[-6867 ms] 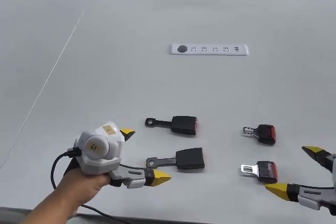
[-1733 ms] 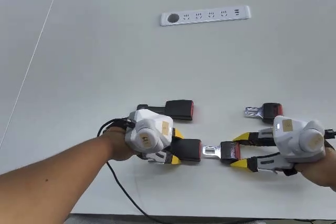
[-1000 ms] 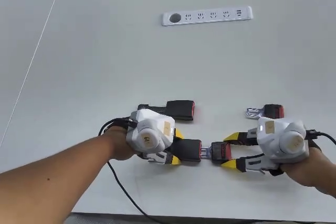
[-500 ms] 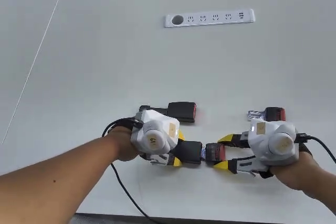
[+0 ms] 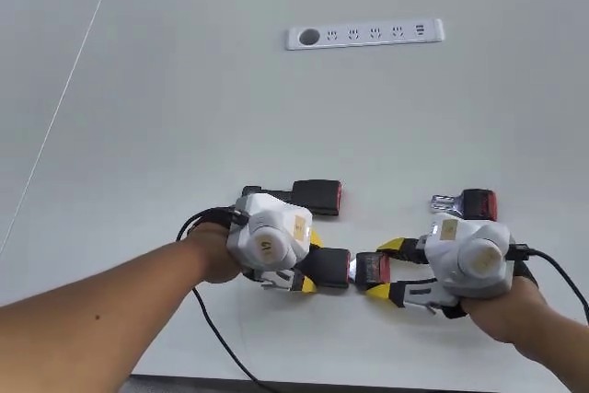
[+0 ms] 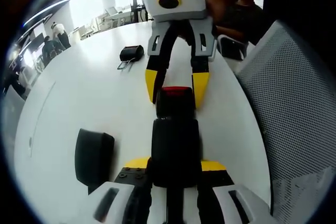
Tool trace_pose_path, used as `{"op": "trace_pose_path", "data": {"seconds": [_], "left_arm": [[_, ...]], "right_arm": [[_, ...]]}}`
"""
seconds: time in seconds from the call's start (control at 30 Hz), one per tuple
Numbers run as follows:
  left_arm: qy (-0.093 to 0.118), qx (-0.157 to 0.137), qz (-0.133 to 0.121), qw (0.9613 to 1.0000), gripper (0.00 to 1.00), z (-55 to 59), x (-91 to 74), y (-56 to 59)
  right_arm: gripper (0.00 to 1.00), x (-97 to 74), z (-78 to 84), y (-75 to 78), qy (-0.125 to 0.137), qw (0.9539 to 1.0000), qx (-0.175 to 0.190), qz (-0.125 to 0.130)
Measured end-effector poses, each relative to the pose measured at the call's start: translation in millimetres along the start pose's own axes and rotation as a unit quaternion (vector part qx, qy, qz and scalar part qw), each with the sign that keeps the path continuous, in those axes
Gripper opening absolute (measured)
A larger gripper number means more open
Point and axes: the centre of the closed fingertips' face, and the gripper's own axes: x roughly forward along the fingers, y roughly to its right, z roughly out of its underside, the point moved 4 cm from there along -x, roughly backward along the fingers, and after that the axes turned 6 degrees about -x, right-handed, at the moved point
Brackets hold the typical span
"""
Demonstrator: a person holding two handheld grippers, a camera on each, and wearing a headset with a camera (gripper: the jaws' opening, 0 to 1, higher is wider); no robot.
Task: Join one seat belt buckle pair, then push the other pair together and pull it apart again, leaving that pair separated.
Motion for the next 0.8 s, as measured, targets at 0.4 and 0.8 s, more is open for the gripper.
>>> {"op": "trace_pose_path", "data": {"seconds": [0.4, 0.8], "left_arm": [[0.016, -0.011, -0.003, 0.9998, 0.34, 0.9, -0.5, -0.3], [0.039, -0.010, -0.001, 0.9992, 0.34, 4.4, -2.2, -0.6]], "right_arm": [[0.34, -0.4, -0.3, 0.3, -0.009, 0.9999, -0.007, 0.010], [0.32, -4.2, 4.2, -1.2, 0.009, 0.9996, -0.026, 0.009]]}}
